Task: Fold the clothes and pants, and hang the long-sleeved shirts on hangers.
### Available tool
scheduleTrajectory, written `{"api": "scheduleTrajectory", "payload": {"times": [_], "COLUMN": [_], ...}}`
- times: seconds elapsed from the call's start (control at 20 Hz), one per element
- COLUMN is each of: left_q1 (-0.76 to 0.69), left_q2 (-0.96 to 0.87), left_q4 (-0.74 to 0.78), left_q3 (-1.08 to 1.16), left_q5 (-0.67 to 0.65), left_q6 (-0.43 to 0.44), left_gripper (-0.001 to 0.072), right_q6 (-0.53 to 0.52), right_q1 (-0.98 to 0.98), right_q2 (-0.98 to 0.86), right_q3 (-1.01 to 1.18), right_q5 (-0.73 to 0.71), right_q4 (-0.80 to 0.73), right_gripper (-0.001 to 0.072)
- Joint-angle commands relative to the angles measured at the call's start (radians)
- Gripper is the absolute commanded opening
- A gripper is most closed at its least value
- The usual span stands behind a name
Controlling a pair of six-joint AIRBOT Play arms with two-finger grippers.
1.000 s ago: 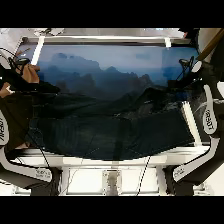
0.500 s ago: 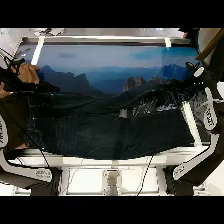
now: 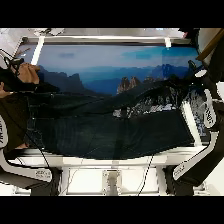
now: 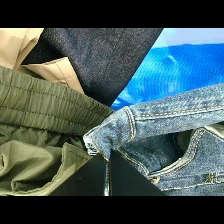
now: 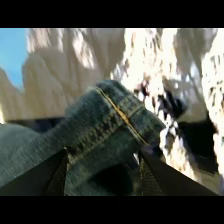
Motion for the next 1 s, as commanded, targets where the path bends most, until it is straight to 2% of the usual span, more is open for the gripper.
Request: {"api": "scheduleTrajectory", "payload": {"times": [0.0,0.05,0.1,0.15,0.2,0.35,0.45,0.55,0.65,0.8,0.95], "left_q1": [0.000,0.000,0.000,0.000,0.000,0.000,0.005,0.013,0.031,0.068,0.072], "left_q2": [0.000,0.000,0.000,0.000,0.000,0.005,0.035,0.089,0.143,0.172,0.165], "left_q4": [0.000,0.000,0.000,0.000,0.000,0.001,0.001,0.001,0.001,0.000,-0.004], "left_q3": [0.001,0.001,0.001,0.001,0.001,0.002,0.002,0.002,0.002,-0.005,-0.116], "left_q5": [0.000,0.000,0.000,0.000,0.000,0.039,0.126,0.228,0.251,0.149,0.148], "left_q6": [-0.001,-0.001,-0.001,-0.001,-0.001,-0.056,-0.125,-0.188,-0.215,-0.229,-0.229], "left_gripper": [0.0024,0.0024,0.0024,0.0024,0.0024,0.0024,0.0024,0.0023,0.0023,0.0023,0.0023], "right_q6": [-0.049,-0.049,-0.048,-0.048,-0.047,-0.048,-0.084,-0.122,-0.149,-0.180,-0.180], "right_q1": [-0.001,-0.001,-0.001,-0.001,-0.001,-0.001,-0.002,-0.002,-0.002,-0.002,-0.002], "right_q2": [-0.015,-0.015,-0.015,-0.015,-0.015,-0.015,-0.008,0.018,0.093,0.245,0.282], "right_q3": [0.000,0.000,0.000,0.000,0.000,0.069,0.232,0.399,0.462,0.306,0.047], "right_q5": [-0.032,-0.049,-0.073,-0.103,-0.131,-0.137,-0.042,0.074,0.155,0.268,0.375], "right_q4": [0.086,0.090,0.099,0.118,0.143,0.215,0.207,0.142,0.039,-0.098,-0.164], "right_gripper": [0.0429,0.0426,0.0331,0.0162,0.0027,0.0022,0.0022,0.0022,0.0022,0.0022,0.0022]}}
